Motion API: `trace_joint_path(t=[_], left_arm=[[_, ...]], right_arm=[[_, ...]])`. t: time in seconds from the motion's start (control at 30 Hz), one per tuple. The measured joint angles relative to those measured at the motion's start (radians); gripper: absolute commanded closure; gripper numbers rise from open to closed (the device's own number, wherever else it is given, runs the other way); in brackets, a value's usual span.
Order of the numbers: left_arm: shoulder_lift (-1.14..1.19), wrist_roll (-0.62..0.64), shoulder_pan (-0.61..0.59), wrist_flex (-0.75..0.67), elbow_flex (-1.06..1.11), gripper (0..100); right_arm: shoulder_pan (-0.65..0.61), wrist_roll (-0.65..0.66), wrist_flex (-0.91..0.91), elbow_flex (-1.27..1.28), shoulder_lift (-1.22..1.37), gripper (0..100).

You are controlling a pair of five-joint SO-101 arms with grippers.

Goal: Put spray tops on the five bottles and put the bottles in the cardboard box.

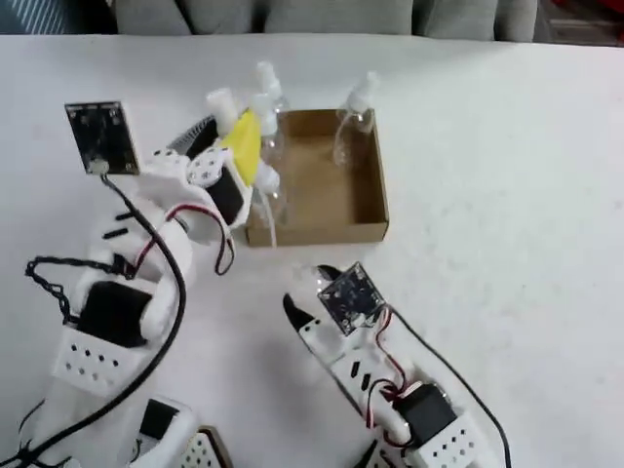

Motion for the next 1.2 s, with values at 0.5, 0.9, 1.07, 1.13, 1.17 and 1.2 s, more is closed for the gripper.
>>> trace_joint_path(t=[0.5, 0.9, 1.07, 1.13, 1.17, 1.2], left_arm=[[-0.015, 0.078, 0.089, -0.055, 0.080, 98], [-0.015, 0.100, 0.094, -0.055, 0.114, 98], [-0.015, 0.101, 0.089, -0.055, 0.114, 98], [-0.015, 0.101, 0.091, -0.055, 0.114, 98], [-0.015, 0.101, 0.091, -0.055, 0.114, 98], [-0.015, 0.101, 0.091, -0.055, 0.114, 98]], right_arm=[[0.000, 0.000, 0.000, 0.000, 0.000, 98.2], [0.002, 0.000, 0.000, 0.000, -0.003, 98.2], [0.000, 0.000, 0.000, 0.000, -0.003, 98.2], [0.000, 0.000, 0.000, 0.000, -0.003, 98.2], [0.000, 0.000, 0.000, 0.000, -0.003, 98.2], [0.000, 0.000, 0.000, 0.000, -0.003, 98.2]])
